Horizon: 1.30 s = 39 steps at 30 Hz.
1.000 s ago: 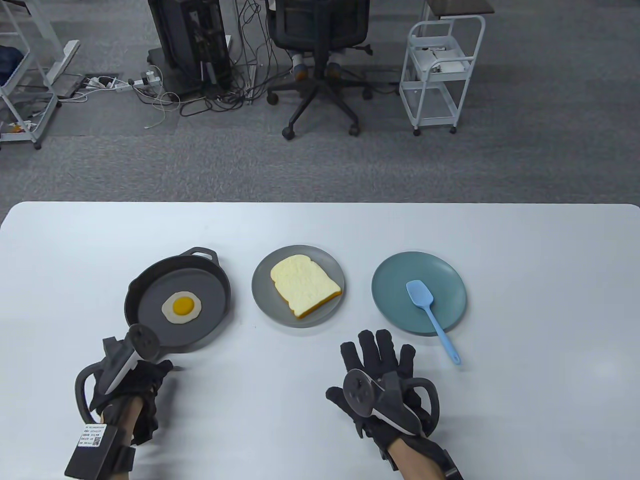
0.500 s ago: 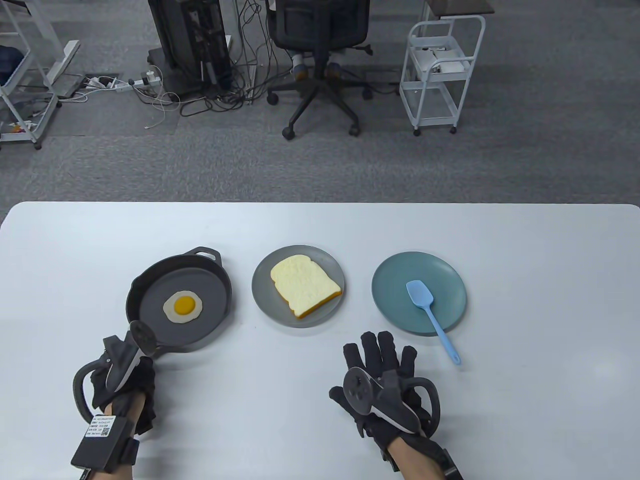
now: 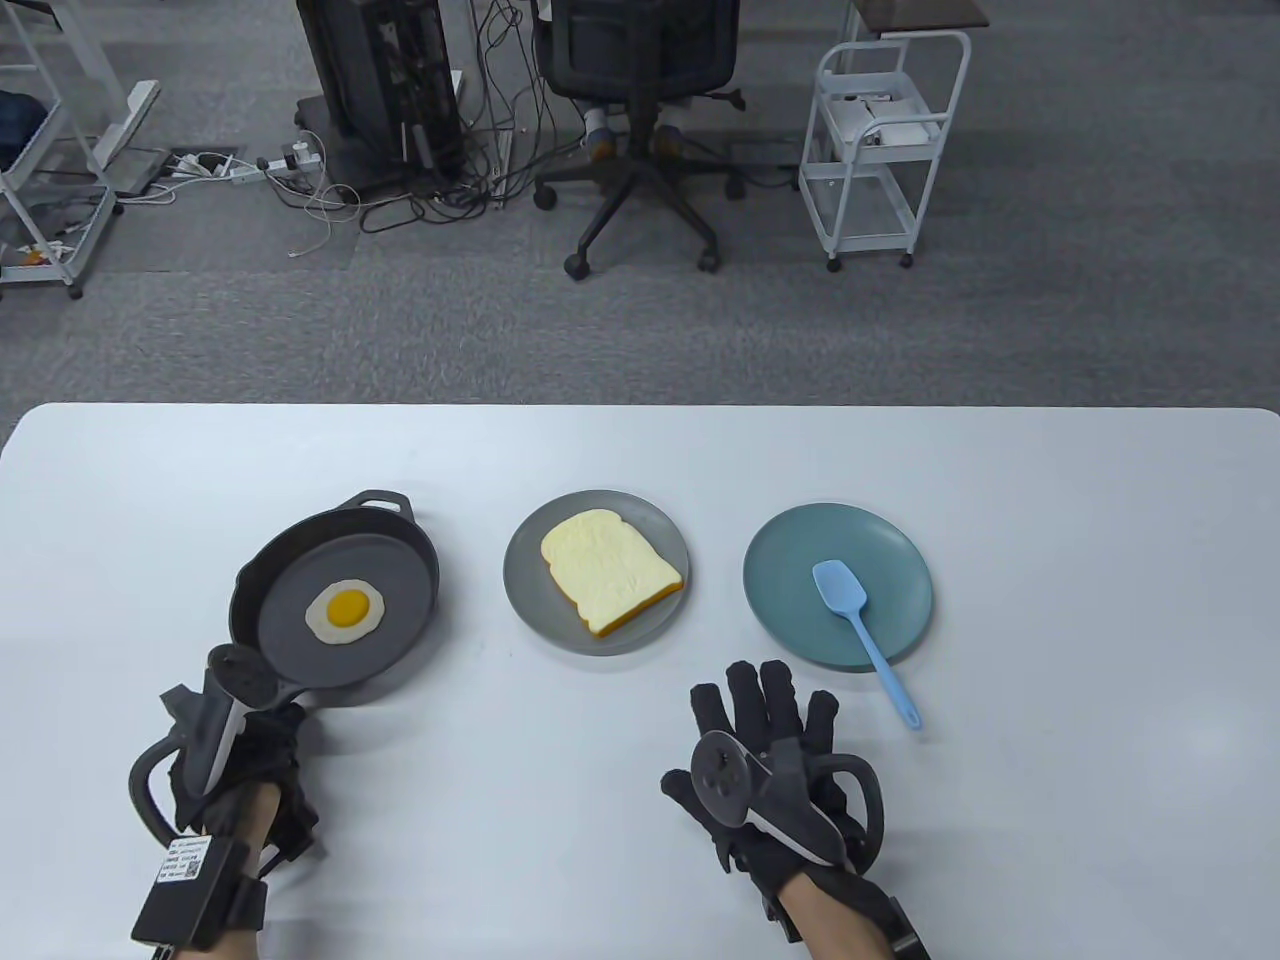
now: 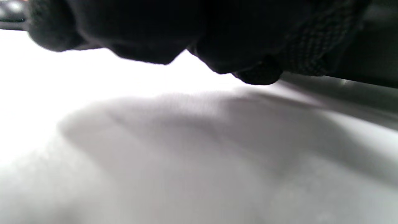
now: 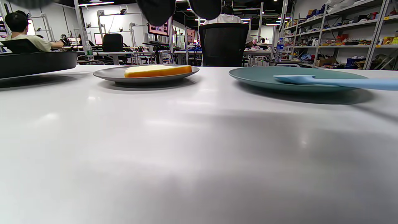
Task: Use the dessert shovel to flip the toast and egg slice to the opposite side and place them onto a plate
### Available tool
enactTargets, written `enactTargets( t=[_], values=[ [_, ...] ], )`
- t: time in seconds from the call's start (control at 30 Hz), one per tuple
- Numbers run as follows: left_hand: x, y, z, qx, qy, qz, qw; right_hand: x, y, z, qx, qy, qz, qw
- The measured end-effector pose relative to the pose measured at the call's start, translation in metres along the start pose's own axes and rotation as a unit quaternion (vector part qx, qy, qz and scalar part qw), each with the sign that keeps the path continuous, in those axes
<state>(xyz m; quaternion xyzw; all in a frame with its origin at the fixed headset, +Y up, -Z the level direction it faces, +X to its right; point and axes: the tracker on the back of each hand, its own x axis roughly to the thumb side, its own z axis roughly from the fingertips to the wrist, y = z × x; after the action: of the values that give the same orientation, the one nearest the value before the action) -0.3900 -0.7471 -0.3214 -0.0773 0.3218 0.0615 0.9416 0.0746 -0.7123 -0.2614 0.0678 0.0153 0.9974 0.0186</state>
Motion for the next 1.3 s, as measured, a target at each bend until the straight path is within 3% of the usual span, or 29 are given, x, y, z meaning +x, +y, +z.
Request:
enactTargets(
  t=[0.2,0.5,0.67,0.77,1.1,1.3],
  values=[
    [0.012,0.019,0.021,0.034,-0.049,0.009,0.998,0.000,0.000,-0.001,0.002,-0.002,0.000,1.000],
    [0.051,0.034,0.069,0.056,-0.181,-0.019,0.982,-0.002,-0.001,-0.001,-0.004,0.001,-0.011,1.000],
    [0.079,0.033,0.098,0.070,-0.305,-0.105,0.944,-0.004,-0.003,0.000,-0.019,0.003,-0.024,1.000],
    [0.093,0.026,0.113,0.064,-0.348,-0.128,0.926,-0.004,-0.005,0.001,-0.033,0.001,-0.030,0.999],
    [0.113,0.000,0.131,-0.022,-0.473,-0.185,0.861,-0.006,-0.003,0.001,-0.026,0.003,-0.034,0.999],
    [0.113,-0.007,0.126,-0.005,-0.465,-0.204,0.862,-0.004,-0.001,0.001,-0.016,-0.003,-0.030,0.999]
  ],
)
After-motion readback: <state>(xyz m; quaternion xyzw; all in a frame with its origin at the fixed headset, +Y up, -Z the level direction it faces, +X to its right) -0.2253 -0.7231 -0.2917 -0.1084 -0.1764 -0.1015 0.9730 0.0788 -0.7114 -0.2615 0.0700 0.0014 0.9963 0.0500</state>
